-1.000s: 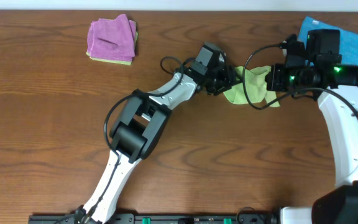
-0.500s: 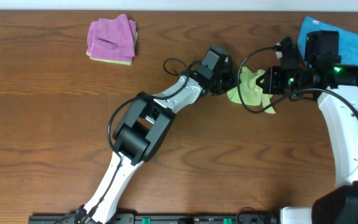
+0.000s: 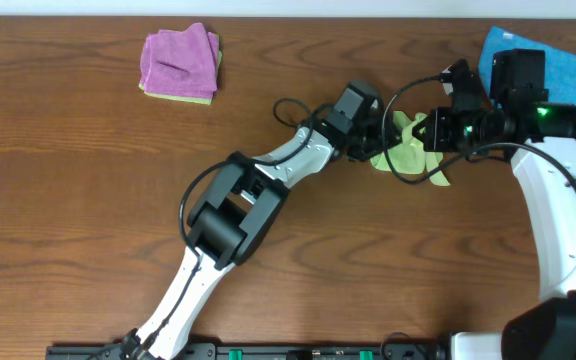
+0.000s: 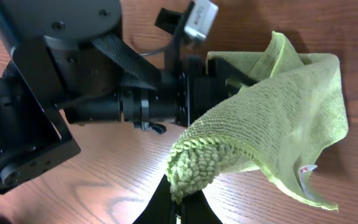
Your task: Fold the cloth
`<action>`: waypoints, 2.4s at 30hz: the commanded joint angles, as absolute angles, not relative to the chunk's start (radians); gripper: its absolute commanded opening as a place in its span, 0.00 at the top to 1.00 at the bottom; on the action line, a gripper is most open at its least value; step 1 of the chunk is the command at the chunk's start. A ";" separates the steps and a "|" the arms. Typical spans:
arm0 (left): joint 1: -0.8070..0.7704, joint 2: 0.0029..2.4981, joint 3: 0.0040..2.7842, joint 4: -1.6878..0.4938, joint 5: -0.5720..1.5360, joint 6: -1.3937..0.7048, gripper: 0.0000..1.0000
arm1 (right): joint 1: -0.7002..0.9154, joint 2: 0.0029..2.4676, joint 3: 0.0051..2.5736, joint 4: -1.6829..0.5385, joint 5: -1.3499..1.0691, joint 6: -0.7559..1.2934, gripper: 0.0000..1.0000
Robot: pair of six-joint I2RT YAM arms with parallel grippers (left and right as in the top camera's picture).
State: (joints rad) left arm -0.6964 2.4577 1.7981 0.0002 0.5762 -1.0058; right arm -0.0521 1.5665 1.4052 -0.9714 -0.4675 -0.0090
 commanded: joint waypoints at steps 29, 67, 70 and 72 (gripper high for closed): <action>-0.296 2.281 1.816 -0.212 0.641 -0.773 0.94 | 0.091 1.556 1.406 -0.812 -0.570 -0.019 0.98; -0.292 2.007 1.815 -1.200 0.512 -0.326 0.94 | 0.138 1.556 1.354 -1.122 -0.471 -0.110 0.99; -0.295 2.007 1.814 -1.277 0.493 -0.290 0.94 | 0.149 1.556 1.319 -1.145 -0.471 -0.110 0.98; -0.298 2.007 1.813 -1.327 0.463 -0.268 0.94 | 0.157 1.556 1.300 -1.156 -0.471 -0.110 0.98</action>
State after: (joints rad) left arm -0.2909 2.0075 1.8053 -1.2922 0.5091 -0.3290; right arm 0.1360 1.5665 1.3270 -1.1461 -0.4702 -0.0887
